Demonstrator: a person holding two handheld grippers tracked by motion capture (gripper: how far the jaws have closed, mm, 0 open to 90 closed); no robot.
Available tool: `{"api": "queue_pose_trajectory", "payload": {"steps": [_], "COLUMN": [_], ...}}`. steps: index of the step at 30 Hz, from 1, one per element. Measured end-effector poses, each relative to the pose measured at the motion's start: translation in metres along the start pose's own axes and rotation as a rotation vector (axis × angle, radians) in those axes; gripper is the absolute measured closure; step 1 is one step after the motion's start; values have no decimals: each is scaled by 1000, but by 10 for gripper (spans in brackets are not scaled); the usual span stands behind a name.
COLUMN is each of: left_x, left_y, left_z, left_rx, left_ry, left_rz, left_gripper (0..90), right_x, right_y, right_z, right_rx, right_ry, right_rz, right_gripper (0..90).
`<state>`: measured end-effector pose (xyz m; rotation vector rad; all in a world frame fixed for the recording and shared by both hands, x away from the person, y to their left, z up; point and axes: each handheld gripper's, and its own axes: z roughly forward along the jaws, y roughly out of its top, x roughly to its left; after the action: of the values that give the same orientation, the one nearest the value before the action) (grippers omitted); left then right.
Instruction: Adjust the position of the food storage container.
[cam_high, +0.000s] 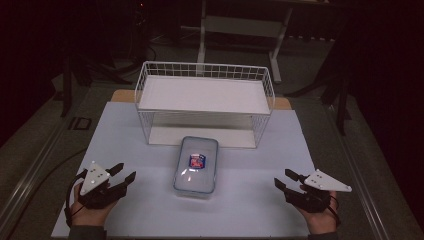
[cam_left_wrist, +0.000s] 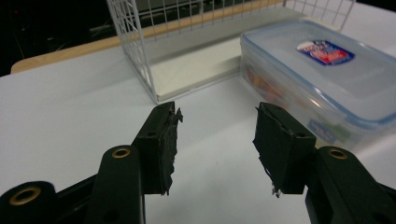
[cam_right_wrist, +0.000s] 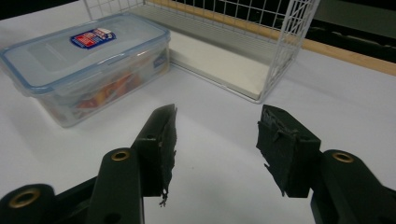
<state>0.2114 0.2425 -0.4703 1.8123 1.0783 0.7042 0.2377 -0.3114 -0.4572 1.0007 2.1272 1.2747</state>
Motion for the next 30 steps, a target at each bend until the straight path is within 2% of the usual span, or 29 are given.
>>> {"api": "queue_pose_trajectory", "payload": {"steps": [5, 13, 17, 20, 23, 24, 30], "left_x": [3, 4, 5, 5, 4, 4, 3], "left_y": [1, 0, 0, 0, 1, 1, 0], "left_z": [4, 2, 3, 4, 4, 4, 5], "left_rx": [-11, -24, -18, -17, -19, -18, -14], "left_ry": [9, 22, 26, 27, 28, 28, 37], "left_rz": [-15, -25, -23, -16, -12, -12, -3], "left_gripper": [486, 477, 476, 478, 478, 479, 481], "right_x": [-1, 3, 6, 9, 12, 14, 26], "right_y": [-2, -1, -1, 1, 4, 6, 12], "right_z": [6, 10, 14, 18, 19, 19, 27], "right_rx": [15, 21, 34, 44, 40, 38, 37], "right_ry": [10, 28, 60, 76, 82, 80, 118], "right_rz": [12, -5, -12, -31, -44, -45, -77], "right_gripper": [469, 501, 584, 747, 874, 896, 899]}}
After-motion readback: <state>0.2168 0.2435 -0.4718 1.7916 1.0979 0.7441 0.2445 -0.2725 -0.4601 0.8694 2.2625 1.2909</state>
